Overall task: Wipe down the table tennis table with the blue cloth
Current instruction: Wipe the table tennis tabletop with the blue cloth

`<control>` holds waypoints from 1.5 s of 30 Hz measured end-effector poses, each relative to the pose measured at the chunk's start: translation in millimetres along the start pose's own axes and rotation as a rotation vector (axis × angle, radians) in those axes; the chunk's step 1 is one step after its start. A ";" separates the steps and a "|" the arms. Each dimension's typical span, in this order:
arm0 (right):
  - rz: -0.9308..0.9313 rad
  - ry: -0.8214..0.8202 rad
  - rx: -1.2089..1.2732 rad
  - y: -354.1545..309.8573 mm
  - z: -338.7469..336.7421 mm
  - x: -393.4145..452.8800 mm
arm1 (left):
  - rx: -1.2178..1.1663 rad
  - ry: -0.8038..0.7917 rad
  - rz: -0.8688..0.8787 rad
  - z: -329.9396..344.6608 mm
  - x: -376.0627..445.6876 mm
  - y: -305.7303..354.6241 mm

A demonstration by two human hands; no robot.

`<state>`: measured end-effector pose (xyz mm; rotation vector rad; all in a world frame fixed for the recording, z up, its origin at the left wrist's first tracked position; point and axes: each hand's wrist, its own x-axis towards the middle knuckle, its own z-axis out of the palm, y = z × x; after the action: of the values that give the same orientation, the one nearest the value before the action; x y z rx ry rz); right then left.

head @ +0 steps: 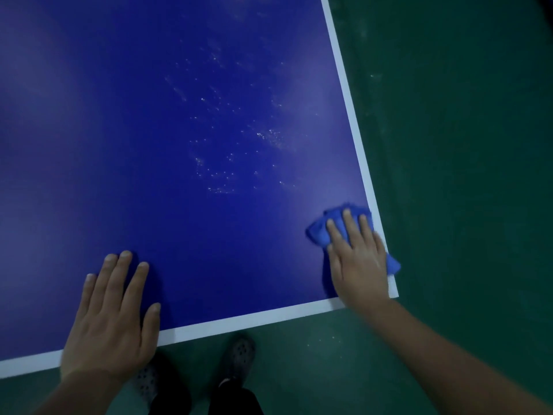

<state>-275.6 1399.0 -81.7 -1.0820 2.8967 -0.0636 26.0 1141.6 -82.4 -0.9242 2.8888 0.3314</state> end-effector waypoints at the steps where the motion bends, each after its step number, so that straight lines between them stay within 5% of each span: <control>1: 0.024 0.009 -0.014 3.2 -3.1 22.5 | 0.003 0.003 0.000 0.1 -0.1 0.4; 7: 0.184 0.017 -0.012 7.2 -4.0 111.6 | 0.002 0.032 0.003 -2.5 0.5 5.8; 14: 0.138 0.003 -0.017 21.1 1.3 -60.1 | 0.013 -0.003 -0.005 -3.8 0.0 5.4; 18: 0.159 -0.026 -0.047 24.1 -0.7 -58.8 | 0.013 0.017 -0.001 -5.4 -1.0 6.3; 24: 0.612 0.062 0.061 -29.8 0.0 7.8 | 0.004 0.045 0.009 0.5 -1.0 3.5; 30: -0.030 -0.028 0.018 -87.0 14.9 -64.0 | -0.008 0.039 0.008 16.8 1.3 -8.6; 35: 0.307 0.017 -0.018 23.2 1.6 -58.8 | 0.040 0.017 0.008 14.9 0.9 -9.3; 38: 0.442 0.070 0.052 19.1 -1.0 -50.7 | 0.047 0.004 0.002 10.1 0.3 -5.1; 45: 0.040 0.010 -0.035 -12.3 7.1 -40.2 | 0.014 0.034 -0.007 3.7 -1.0 1.7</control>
<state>-236.9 1416.0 -86.9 -1.0310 2.9385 -0.0164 25.9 1144.4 -85.6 -0.9466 2.9138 0.2970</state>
